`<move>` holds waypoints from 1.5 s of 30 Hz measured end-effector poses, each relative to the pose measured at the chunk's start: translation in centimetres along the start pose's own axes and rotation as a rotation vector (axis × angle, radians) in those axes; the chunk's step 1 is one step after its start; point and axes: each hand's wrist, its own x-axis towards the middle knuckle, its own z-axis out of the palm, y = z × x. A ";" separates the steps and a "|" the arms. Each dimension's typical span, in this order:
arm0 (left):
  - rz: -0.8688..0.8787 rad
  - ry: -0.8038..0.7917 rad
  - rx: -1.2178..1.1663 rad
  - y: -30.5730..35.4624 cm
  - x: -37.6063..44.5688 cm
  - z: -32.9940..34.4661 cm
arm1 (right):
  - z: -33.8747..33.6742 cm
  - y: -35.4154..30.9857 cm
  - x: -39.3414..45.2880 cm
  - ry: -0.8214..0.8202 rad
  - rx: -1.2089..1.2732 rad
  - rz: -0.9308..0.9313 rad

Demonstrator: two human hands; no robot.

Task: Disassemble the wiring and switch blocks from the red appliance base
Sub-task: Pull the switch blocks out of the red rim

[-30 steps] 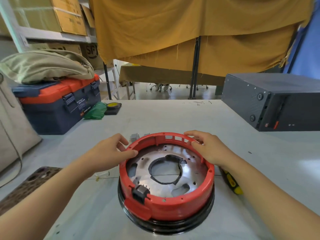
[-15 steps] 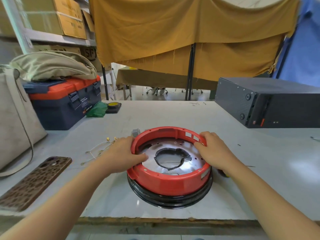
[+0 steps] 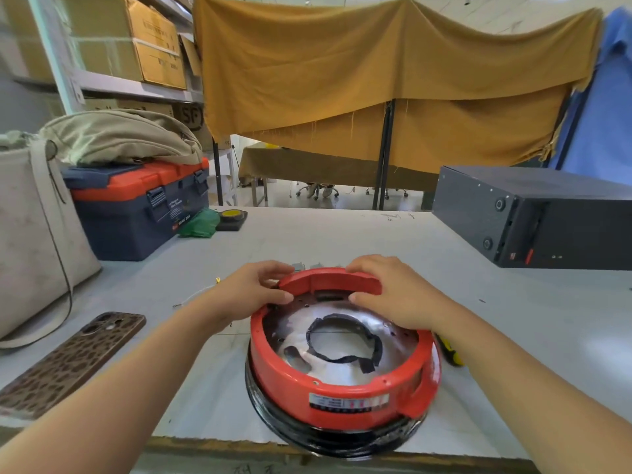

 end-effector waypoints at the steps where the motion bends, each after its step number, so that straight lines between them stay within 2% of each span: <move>1: 0.001 0.007 0.007 0.0 0.4 0.1 | 0.2 -0.3 0.5 -0.032 -0.013 -0.030; 5: -0.019 0.068 0.006 -0.1 1.7 0.5 | 0.9 -1.1 2.5 -0.134 -0.056 -0.115; 10: 0.035 -0.005 0.016 -0.2 2.7 0.4 | 1.6 -1.6 4.5 -0.181 -0.072 -0.157; 15: 0.116 -0.032 0.249 0.1 4.0 0.3 | 1.9 -1.7 5.9 -0.157 -0.100 -0.156; 18: 0.145 0.068 0.344 0.2 4.5 0.6 | 2.2 -1.6 6.2 -0.114 -0.296 -0.175; 21: 0.171 0.084 0.442 0.6 4.7 1.0 | 2.7 -1.6 6.4 -0.062 -0.463 -0.258; 28: 0.233 0.129 0.494 1.3 4.6 2.2 | 3.3 -0.7 6.6 0.054 -0.607 -0.386; 35: 0.252 0.070 0.493 0.9 4.0 2.1 | 3.4 0.3 7.0 0.049 -0.570 -0.450; 40: 0.243 0.102 0.456 0.9 3.9 2.3 | 4.0 0.8 6.9 0.031 -0.480 -0.418; 45: 0.268 0.128 0.459 0.8 3.7 2.4 | 4.3 0.8 6.9 0.050 -0.527 -0.435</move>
